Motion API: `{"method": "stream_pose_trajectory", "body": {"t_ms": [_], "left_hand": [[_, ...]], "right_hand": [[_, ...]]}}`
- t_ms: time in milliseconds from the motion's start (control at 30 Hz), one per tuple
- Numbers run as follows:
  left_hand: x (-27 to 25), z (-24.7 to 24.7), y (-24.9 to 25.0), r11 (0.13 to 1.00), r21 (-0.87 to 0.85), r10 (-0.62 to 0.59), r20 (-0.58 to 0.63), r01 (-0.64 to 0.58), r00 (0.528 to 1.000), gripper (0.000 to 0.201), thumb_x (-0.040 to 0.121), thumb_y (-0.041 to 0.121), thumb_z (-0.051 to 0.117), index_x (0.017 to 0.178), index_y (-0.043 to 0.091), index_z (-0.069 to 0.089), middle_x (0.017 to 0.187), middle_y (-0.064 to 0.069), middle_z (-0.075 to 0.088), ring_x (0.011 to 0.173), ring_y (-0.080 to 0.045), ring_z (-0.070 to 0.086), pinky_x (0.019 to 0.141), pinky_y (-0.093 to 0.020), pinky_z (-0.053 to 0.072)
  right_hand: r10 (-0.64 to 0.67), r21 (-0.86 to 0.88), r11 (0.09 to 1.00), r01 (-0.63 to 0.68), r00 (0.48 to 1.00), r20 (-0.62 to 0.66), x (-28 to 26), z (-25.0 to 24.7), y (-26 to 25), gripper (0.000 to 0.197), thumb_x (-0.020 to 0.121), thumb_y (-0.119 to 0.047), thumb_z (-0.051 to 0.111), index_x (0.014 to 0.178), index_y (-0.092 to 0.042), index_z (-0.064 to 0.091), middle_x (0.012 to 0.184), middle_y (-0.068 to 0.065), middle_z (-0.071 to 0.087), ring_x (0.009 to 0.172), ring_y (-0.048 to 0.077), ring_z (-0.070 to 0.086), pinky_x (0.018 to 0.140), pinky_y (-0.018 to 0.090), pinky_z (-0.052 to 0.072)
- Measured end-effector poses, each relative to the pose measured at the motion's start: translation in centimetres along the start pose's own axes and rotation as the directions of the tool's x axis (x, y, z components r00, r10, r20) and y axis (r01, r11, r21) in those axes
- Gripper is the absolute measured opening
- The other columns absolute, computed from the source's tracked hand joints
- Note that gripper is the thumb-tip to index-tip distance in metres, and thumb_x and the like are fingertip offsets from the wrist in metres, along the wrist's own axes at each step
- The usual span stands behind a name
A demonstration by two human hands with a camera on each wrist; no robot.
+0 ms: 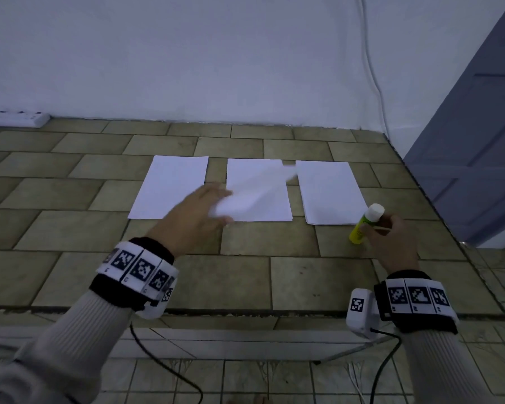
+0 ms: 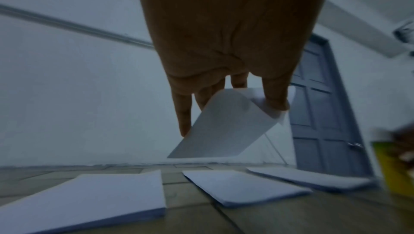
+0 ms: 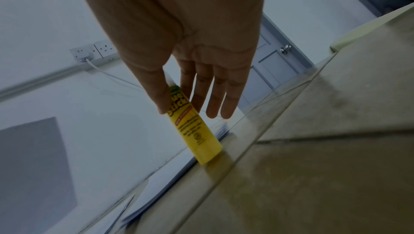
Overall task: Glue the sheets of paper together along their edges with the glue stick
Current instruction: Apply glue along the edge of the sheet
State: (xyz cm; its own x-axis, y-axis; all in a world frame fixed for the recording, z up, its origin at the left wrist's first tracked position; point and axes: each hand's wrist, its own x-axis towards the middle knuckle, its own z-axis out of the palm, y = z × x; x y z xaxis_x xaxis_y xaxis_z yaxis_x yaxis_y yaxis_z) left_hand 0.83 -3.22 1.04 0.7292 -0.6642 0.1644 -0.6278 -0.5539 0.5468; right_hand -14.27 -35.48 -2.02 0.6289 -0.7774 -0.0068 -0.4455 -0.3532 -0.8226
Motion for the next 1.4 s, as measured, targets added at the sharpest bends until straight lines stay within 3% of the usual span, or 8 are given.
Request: {"method": "stream_pose_trajectory", "body": {"t_ms": [233,400,500,733,833,1000,1233,1400], "left_hand": [[-3.3,3.8,0.5,0.958,0.213,0.059,0.508,-0.192,0.859,0.061,0.092,0.05,0.058,0.146,0.036,0.035,0.163,0.002,0.002,0.15,-0.016,0.002,0.12,-0.03,0.006],[-4.7,5.6,-0.2,0.915,0.318,-0.008,0.629,-0.247,0.777,0.072,0.092,0.053,0.053,0.152,0.042,0.014,0.16,0.005,-0.02,0.144,-0.013,-0.028,0.118,-0.041,-0.012],[-5.1,5.8,0.0,0.916,0.324,-0.022,0.628,-0.236,0.778,0.072,0.092,0.051,0.048,0.152,0.043,0.009,0.159,0.003,-0.023,0.143,-0.013,-0.031,0.119,-0.043,-0.013],[-5.8,5.7,0.1,0.964,0.262,-0.143,0.385,0.041,0.912,0.112,0.064,0.094,0.001,0.155,0.029,0.013,0.161,0.006,-0.01,0.148,-0.009,-0.014,0.122,-0.042,-0.006],[-6.0,6.7,0.4,0.92,0.362,-0.262,0.274,0.153,0.925,0.129,0.052,0.094,-0.018,0.153,0.023,0.02,0.164,0.0,-0.003,0.15,-0.015,-0.009,0.12,-0.045,-0.002],[-6.2,7.9,-0.5,0.899,0.42,-0.239,0.236,0.123,0.942,0.124,0.058,0.091,-0.019,0.151,0.023,0.025,0.164,-0.006,0.0,0.15,-0.021,-0.009,0.119,-0.053,0.001],[-7.0,9.3,-2.0,0.895,0.435,-0.196,0.18,0.101,0.964,0.103,0.075,0.085,-0.013,0.156,0.025,0.009,0.163,-0.005,-0.004,0.147,-0.018,-0.014,0.118,-0.054,-0.005],[-7.0,9.6,-2.0,0.895,0.434,-0.19,0.159,0.104,0.969,0.103,0.076,0.084,-0.013,0.156,0.023,0.008,0.162,-0.004,-0.006,0.15,-0.021,-0.008,0.118,-0.054,-0.007]], "right_hand": [[-0.074,0.076,0.994,0.072,0.997,0.03,-0.4,0.0,-1.1,0.034,0.087,-0.017,0.067,0.118,-0.008,0.057,0.109,0.005,0.062,0.093,0.015,0.054,0.077,0.028,0.039],[-0.162,0.127,0.982,0.141,0.971,0.176,-1.2,1.0,-1.6,0.02,0.089,-0.021,0.064,0.106,-0.016,0.053,0.093,0.001,0.059,0.087,0.019,0.058,0.063,0.022,0.045],[-0.194,0.156,0.976,0.152,0.934,0.301,-1.7,2.0,-1.7,0.017,0.091,-0.023,0.062,0.105,-0.017,0.053,0.092,0.002,0.06,0.085,0.029,0.065,0.07,0.04,0.054],[-0.29,0.117,0.957,0.266,0.845,0.449,-2.9,3.6,-3.2,0.03,0.086,-0.02,0.069,0.112,-0.016,0.055,0.094,0.001,0.058,0.079,0.023,0.061,0.066,0.032,0.054],[-0.325,0.084,0.942,0.326,0.817,0.477,-3.4,4.6,-4.2,0.037,0.079,-0.017,0.075,0.111,-0.017,0.056,0.092,-0.007,0.056,0.078,0.011,0.058,0.063,0.011,0.044],[-0.399,0.093,0.91,0.403,0.795,0.457,-4.2,6.3,-6.0,0.044,0.072,-0.018,0.082,0.108,-0.017,0.056,0.089,-0.004,0.059,0.078,0.005,0.056,0.063,0.004,0.042],[-0.374,0.212,0.927,0.311,0.825,0.424,-4.8,9.5,-8.0,0.023,0.071,-0.009,0.079,0.088,-0.007,0.064,0.089,0.004,0.07,0.078,0.014,0.064,0.075,0.028,0.054],[-0.459,0.149,0.882,0.446,0.749,0.478,-5.2,12.5,-9.2,0.027,0.077,-0.013,0.076,0.097,-0.006,0.059,0.102,0.011,0.063,0.089,0.022,0.062,0.082,0.041,0.054]]}}
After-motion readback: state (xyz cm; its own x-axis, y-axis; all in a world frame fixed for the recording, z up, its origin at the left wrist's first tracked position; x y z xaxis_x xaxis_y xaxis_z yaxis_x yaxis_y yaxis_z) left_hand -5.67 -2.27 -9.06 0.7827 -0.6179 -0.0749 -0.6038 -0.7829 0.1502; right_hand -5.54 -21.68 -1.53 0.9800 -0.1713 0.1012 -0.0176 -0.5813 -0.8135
